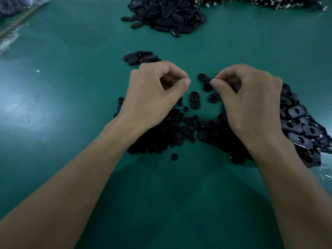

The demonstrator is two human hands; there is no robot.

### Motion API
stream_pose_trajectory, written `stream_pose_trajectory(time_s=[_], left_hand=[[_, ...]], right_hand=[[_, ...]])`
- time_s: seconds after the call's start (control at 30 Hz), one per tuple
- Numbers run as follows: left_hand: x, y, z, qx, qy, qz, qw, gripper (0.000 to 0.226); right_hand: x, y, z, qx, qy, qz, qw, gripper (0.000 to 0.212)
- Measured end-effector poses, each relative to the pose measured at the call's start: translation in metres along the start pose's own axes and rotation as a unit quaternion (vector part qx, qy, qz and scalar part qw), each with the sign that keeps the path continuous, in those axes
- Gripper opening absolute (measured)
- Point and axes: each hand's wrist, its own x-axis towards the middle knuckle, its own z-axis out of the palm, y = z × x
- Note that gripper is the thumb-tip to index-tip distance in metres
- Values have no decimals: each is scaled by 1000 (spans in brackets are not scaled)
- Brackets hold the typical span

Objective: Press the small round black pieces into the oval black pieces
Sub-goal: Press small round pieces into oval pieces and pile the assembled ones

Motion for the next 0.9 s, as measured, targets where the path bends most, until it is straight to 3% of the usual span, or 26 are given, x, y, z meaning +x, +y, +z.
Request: stream_pose_trajectory(time_s=[0.1, 0.23, 0.43, 0.7, 0.9], left_hand=[[-3, 2, 5, -27, -12, 12, 999, 7], [-6, 5, 9, -77, -47, 22, 996, 7], [-5, 2, 11, -116, -42, 24, 992, 14], [-1, 5, 4, -195, 11, -28, 980, 8], [0, 4, 2, -191, 4, -41, 981, 8]], right_hand=[[-2, -9, 3, 141, 16, -33, 989, 4], [-3, -16, 5, 268, 16, -23, 963, 16], [-4, -15, 9, 294, -32, -27, 955, 21], [-3, -9, 15, 308, -69, 17, 949, 20], [-1, -10, 12, 337, -47, 15, 940, 22]])
